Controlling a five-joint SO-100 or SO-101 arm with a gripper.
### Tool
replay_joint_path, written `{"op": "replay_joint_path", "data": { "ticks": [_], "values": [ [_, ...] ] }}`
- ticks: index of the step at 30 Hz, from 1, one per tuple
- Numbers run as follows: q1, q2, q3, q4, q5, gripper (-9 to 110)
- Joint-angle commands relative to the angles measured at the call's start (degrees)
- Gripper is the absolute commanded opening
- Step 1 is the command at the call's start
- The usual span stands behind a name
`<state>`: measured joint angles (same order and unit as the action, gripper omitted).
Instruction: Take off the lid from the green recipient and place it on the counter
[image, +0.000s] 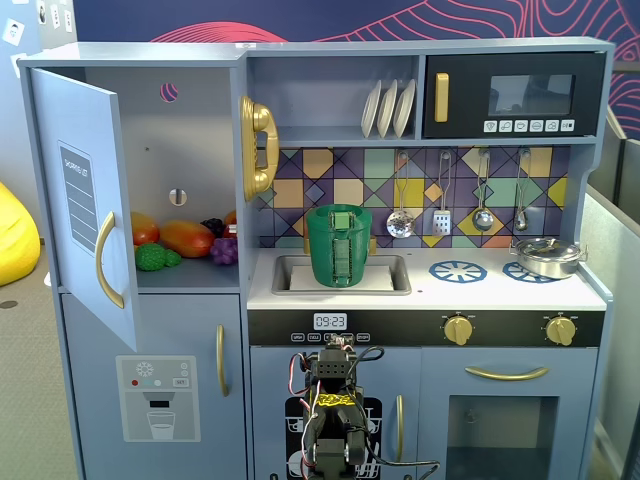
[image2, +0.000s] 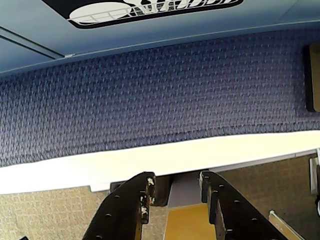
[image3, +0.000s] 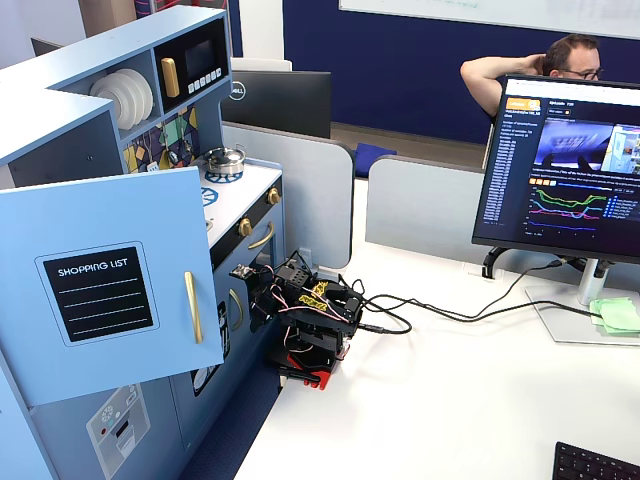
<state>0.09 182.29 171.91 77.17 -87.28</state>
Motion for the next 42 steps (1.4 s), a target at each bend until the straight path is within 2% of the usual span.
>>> {"op": "replay_joint_path", "data": {
  "ticks": [1, 7, 12, 17, 24, 31, 36, 42],
  "values": [
    [1.49, -0.18, -0.26, 5.89, -4.04, 0],
    [3.69, -0.26, -4.48, -6.86, -8.17, 0],
    [5.36, -2.72, -9.40, -23.73, -9.93, 0],
    [5.01, -16.61, -30.15, -32.70, -8.61, 0],
    [4.83, -26.63, -47.64, -51.15, -7.03, 18],
    [5.10, -31.46, -54.76, -55.81, -8.88, 36],
    [5.62, -36.56, -59.77, -55.72, -10.02, 39],
    [5.71, -43.95, -65.30, -57.04, -9.84, 39]
  ]
}}
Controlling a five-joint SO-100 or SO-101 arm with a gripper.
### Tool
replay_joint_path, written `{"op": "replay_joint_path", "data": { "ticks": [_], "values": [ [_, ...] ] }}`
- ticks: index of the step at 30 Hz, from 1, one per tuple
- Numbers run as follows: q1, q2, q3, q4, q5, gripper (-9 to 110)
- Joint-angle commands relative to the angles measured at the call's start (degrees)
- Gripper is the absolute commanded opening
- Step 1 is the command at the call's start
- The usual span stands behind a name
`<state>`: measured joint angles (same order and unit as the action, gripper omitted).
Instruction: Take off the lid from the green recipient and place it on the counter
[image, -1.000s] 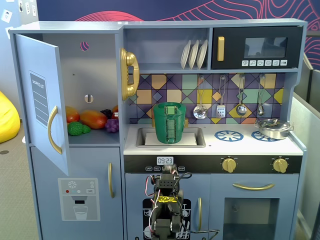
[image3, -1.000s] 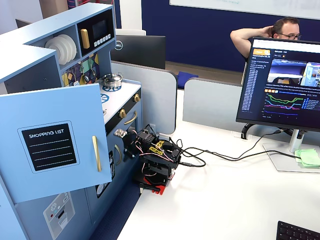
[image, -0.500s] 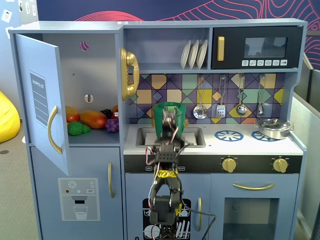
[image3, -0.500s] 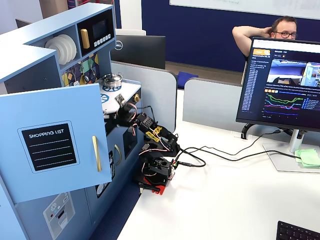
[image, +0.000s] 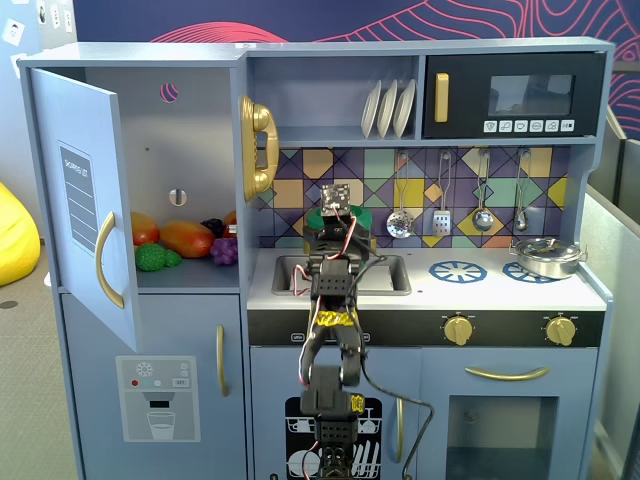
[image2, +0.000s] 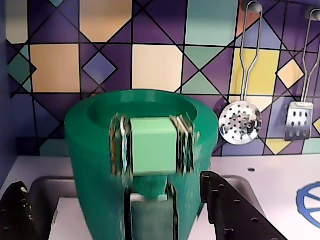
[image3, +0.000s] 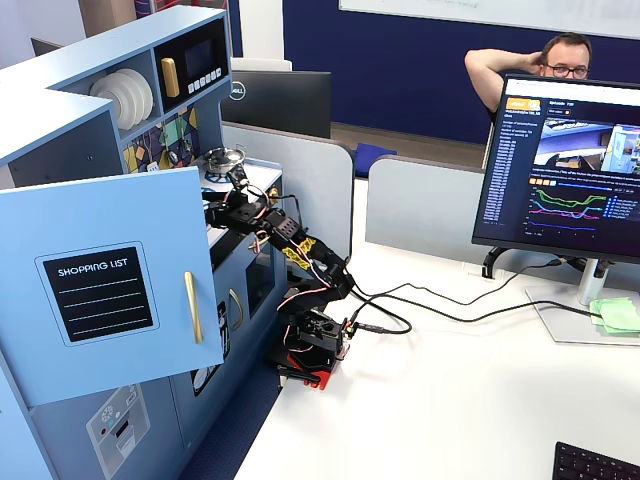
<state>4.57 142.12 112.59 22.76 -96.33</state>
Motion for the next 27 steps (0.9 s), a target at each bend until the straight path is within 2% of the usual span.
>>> {"op": "replay_joint_path", "data": {
  "ticks": [1, 19, 22, 27],
  "values": [
    [1.41, -5.10, -6.77, -2.99, -1.05, 39],
    [0.79, -19.16, -18.11, -5.45, -0.35, 33],
    [-0.18, -19.16, -18.11, -5.27, 0.44, 28],
    [-2.29, -19.25, -18.11, -5.10, 2.90, 12]
  ]
}}
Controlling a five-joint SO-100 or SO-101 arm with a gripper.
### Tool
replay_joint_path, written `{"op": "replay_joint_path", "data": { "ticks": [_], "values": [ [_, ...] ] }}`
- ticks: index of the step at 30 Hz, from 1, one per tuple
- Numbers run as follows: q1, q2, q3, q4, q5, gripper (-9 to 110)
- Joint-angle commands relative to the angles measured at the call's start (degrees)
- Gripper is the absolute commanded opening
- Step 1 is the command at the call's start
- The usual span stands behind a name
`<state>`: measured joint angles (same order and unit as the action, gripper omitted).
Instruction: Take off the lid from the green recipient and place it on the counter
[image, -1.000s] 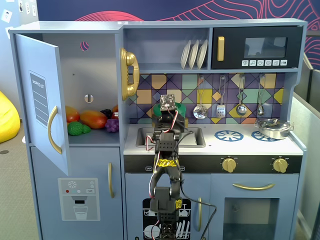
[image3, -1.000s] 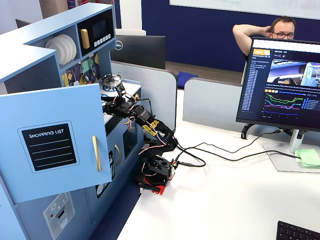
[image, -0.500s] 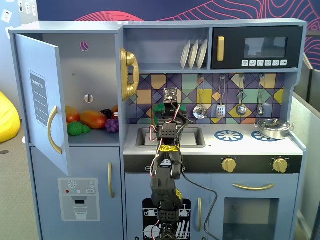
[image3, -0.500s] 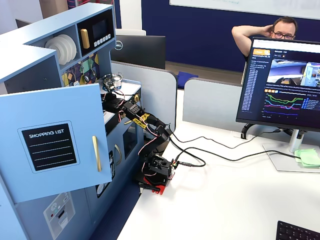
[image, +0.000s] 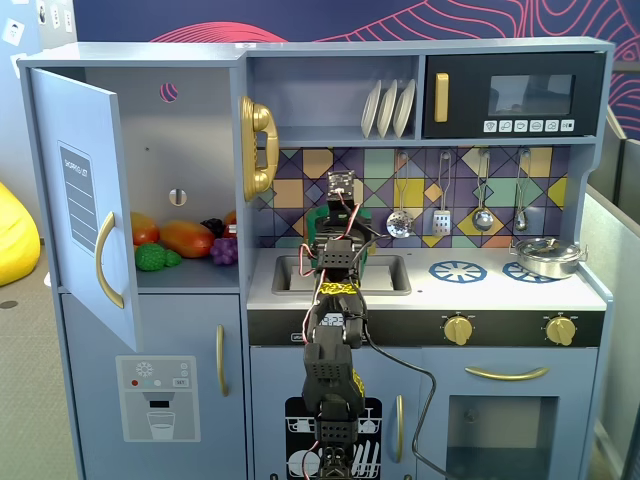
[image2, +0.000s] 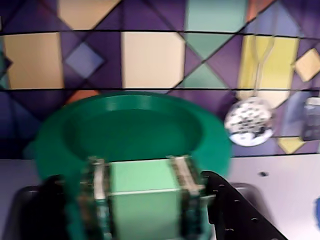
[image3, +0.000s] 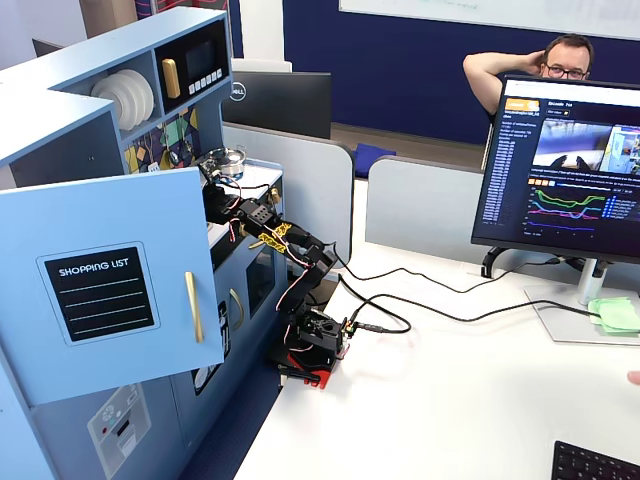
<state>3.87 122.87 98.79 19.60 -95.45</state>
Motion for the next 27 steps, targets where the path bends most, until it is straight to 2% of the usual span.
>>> {"op": "replay_joint_path", "data": {
  "ticks": [1, 5, 15, 27],
  "values": [
    [-1.85, 0.00, -4.22, -1.93, 2.20, 10],
    [-2.81, 0.62, -3.34, -2.90, 2.46, 0],
    [-0.18, 2.55, -8.88, -4.66, -1.32, 0],
    [22.94, 3.69, -11.78, 2.02, -0.09, 0]
  ]
}}
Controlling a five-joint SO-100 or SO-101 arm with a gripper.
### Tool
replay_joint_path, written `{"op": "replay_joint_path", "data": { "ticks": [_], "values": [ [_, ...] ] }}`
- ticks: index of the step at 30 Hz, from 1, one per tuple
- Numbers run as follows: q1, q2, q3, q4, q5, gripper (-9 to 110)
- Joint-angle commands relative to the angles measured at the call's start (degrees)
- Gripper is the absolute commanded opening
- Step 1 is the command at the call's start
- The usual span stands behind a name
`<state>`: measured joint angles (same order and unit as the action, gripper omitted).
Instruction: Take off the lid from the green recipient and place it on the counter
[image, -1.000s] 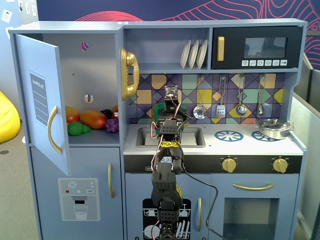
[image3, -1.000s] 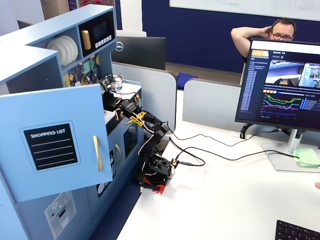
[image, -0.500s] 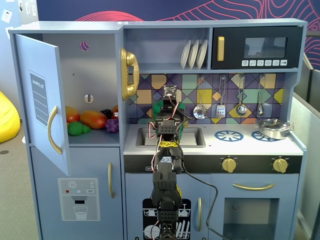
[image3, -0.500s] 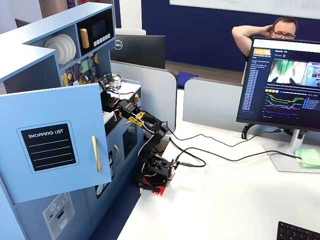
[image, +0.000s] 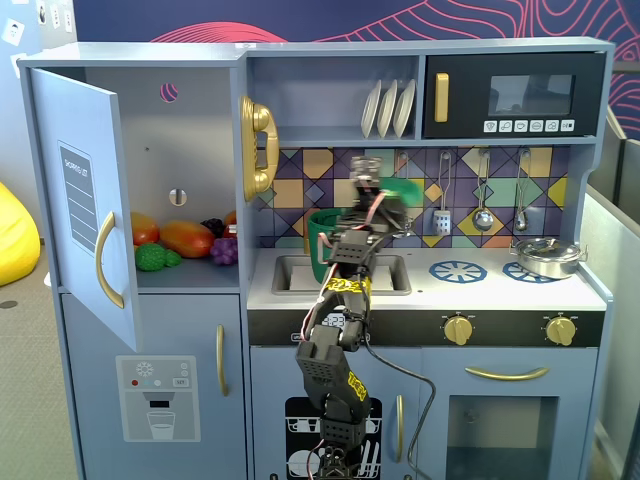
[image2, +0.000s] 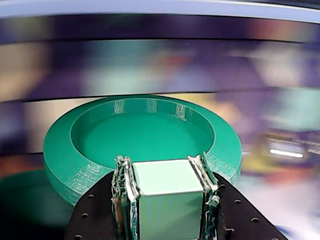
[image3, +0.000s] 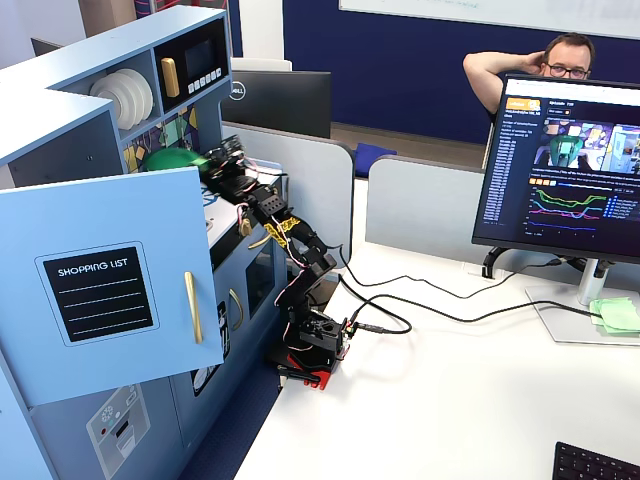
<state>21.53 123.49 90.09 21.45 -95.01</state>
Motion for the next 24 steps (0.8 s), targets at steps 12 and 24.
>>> {"op": "replay_joint_path", "data": {
  "ticks": [12, 24],
  "values": [
    [10.11, -9.14, 12.48, -21.80, -4.31, 0],
    [11.51, -21.27, 19.25, -33.05, -5.10, 0]
  ]
}}
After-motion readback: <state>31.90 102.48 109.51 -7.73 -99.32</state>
